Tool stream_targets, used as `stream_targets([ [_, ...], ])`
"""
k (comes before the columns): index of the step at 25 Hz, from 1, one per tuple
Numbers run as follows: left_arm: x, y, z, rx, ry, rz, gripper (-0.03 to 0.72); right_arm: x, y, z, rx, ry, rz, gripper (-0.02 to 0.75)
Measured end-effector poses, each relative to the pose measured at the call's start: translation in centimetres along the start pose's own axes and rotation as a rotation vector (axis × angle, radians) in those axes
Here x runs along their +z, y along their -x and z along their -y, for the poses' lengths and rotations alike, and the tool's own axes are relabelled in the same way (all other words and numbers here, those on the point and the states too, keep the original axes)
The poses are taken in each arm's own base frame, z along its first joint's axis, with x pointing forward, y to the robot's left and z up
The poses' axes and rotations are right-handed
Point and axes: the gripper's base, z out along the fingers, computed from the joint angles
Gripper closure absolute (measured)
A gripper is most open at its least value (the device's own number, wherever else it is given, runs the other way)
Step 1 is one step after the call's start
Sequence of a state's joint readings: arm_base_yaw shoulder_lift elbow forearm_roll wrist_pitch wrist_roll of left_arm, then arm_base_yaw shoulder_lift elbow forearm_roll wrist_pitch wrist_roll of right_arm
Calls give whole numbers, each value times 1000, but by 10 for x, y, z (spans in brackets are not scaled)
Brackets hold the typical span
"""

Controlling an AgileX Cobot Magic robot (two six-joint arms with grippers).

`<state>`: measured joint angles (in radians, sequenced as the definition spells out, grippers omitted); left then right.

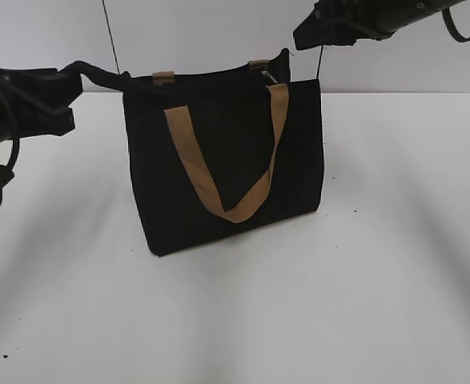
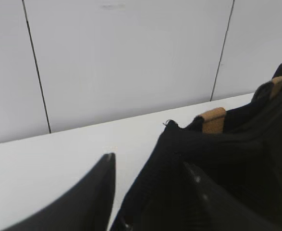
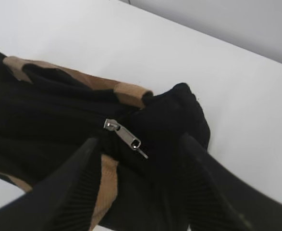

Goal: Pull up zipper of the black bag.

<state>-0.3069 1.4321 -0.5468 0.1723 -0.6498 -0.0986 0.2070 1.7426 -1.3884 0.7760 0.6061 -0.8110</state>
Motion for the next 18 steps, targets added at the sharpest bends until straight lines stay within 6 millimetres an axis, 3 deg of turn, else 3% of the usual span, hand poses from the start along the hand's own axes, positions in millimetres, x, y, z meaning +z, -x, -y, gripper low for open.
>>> stream_targets([
  [2,0,-2,0,-35,1,-24,292,-1,-2,-2,-9,19,-24,346],
  [5,-2,-6,1,-76,-7,-87,187,-3,-6,-5,-28,41,-74,346],
  [12,-22,2,0,-90,23,-194,155,-20,-10,-6,-87,-10,-169,345],
  [18,-39,6,-6,-184,131,-442,154,-33,-18,-6,-107,-49,-294,345],
])
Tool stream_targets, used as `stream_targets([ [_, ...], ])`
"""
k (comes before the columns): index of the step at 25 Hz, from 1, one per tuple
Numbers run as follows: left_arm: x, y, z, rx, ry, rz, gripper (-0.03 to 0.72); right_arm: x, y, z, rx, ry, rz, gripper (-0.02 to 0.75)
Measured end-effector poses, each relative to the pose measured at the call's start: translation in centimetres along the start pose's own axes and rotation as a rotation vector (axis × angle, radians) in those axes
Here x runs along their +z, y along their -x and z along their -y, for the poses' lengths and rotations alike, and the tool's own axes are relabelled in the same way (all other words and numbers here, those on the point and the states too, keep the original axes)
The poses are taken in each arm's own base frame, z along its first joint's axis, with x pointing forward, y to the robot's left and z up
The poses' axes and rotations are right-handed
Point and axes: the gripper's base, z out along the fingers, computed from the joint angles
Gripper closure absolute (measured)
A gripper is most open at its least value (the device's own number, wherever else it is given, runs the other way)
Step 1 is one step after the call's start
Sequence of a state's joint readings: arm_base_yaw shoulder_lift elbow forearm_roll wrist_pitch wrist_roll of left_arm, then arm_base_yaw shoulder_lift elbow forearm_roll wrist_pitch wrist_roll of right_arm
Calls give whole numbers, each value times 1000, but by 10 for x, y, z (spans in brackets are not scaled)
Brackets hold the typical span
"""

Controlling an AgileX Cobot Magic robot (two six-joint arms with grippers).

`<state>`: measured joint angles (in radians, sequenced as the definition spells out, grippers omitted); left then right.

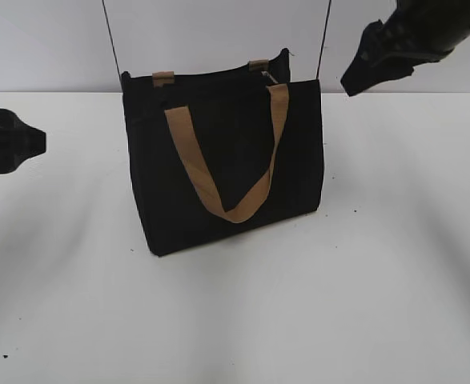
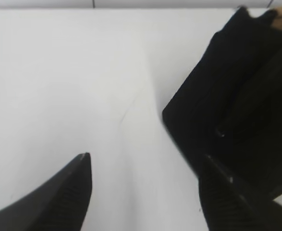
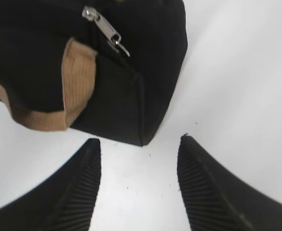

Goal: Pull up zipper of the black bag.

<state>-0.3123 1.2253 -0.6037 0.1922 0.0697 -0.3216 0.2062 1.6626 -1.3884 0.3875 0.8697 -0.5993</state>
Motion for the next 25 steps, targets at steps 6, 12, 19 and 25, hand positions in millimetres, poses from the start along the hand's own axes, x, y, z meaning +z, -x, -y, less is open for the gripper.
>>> stream_targets([
  [6,-18,16,-1,-88,98,-295,154,-4,-16,-4,4,32,-177,345],
  [12,-43,20,1,-96,135,-589,163,-21,-30,-8,61,20,-326,345],
  [19,-57,9,0,-94,148,-796,163,-46,-46,-14,256,-98,-330,345],
  [25,-83,14,4,-102,95,-708,164,-66,-106,-40,351,-111,-384,345],
])
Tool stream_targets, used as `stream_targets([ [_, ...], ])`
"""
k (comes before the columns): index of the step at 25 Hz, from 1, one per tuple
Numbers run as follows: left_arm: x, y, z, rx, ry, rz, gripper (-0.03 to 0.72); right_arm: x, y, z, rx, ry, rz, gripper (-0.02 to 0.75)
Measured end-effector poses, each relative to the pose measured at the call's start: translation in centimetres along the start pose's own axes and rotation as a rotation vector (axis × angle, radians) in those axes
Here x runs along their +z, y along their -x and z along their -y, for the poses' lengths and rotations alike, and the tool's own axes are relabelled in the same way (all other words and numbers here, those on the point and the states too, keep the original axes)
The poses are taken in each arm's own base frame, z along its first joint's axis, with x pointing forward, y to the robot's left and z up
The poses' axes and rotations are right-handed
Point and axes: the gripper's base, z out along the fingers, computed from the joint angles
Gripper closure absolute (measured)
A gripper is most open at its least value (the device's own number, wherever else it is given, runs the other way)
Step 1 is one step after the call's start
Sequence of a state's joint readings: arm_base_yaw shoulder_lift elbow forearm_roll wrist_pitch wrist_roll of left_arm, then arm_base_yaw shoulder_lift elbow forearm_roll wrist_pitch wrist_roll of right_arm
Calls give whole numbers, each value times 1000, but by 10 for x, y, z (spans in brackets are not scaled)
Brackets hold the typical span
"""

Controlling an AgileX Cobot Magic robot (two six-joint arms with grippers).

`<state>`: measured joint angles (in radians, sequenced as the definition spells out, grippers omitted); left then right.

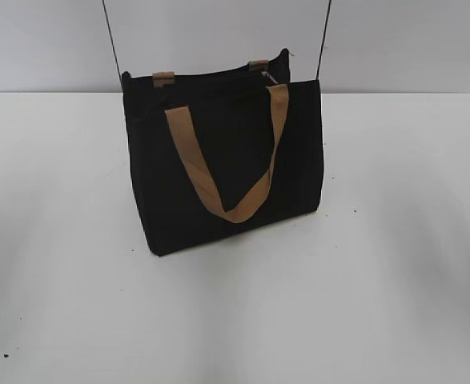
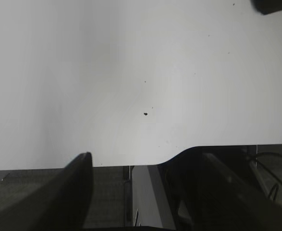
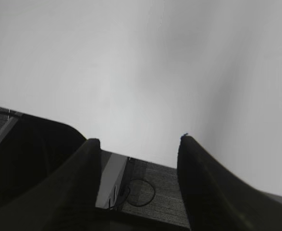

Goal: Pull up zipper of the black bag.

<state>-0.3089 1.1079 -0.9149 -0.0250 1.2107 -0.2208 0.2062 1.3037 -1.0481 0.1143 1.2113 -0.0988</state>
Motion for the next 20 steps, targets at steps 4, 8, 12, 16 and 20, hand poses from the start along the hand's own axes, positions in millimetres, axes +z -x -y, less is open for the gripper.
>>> stream_targets([
  [4,-30,-20,-4,5,-31,139,165,-6,-53,-4,33,-1,30,345],
  [8,-67,-54,-11,10,-73,331,165,-19,-102,-8,50,-3,150,345],
  [12,-76,-87,-19,20,-93,436,165,-36,-147,-13,37,-4,337,345],
  [16,-63,-125,-28,57,-97,501,166,-44,-179,-16,14,-9,483,345],
  [20,-54,-162,-37,106,-105,614,165,-45,-203,-17,-77,-35,593,345],
])
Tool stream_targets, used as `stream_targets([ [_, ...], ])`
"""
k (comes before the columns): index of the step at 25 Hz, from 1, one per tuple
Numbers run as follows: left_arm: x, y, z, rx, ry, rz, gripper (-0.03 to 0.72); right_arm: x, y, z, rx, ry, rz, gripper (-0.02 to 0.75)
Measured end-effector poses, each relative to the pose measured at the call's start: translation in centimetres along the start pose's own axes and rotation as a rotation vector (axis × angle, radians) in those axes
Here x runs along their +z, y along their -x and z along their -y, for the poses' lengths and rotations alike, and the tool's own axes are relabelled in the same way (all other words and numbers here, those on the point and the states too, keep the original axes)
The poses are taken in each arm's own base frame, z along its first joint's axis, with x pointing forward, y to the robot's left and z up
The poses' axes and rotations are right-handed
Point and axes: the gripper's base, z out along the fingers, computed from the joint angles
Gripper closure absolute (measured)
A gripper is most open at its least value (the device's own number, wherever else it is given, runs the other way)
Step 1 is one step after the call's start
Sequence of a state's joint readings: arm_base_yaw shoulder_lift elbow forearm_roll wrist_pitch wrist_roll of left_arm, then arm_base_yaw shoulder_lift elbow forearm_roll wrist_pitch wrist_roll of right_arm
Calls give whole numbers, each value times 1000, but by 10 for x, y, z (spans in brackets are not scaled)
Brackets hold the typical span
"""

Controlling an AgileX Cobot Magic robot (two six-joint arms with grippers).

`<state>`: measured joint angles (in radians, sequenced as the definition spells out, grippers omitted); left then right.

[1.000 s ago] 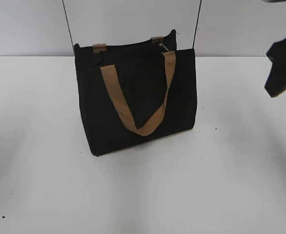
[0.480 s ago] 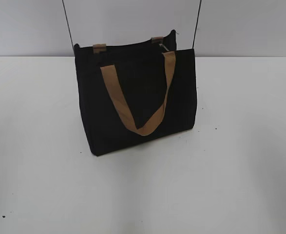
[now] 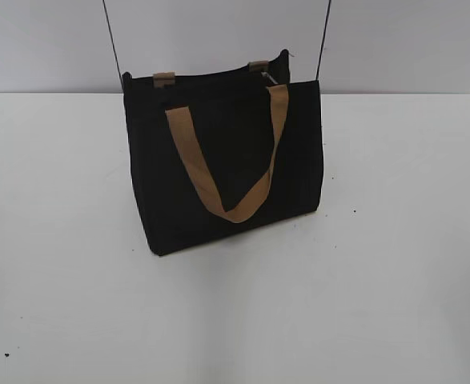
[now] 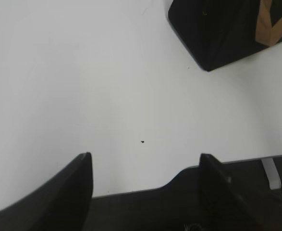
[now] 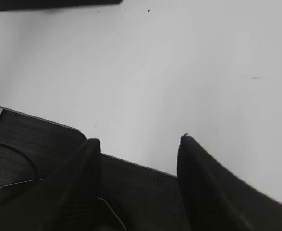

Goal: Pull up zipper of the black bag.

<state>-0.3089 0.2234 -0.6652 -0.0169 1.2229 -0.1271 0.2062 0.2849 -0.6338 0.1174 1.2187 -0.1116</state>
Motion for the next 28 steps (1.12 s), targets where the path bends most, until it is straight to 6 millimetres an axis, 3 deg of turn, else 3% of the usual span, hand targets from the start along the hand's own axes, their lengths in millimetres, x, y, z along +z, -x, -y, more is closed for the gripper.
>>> stream_targets([
  [6,-20,-34,-4,26,-17,181,166,-5,-28,-3,-48,-11,123,345],
  [14,2,-33,-5,94,-7,239,167,2,-43,-2,-56,-31,247,345],
  [28,3,-32,-4,55,58,255,167,3,-42,-2,1,-116,251,345],
])
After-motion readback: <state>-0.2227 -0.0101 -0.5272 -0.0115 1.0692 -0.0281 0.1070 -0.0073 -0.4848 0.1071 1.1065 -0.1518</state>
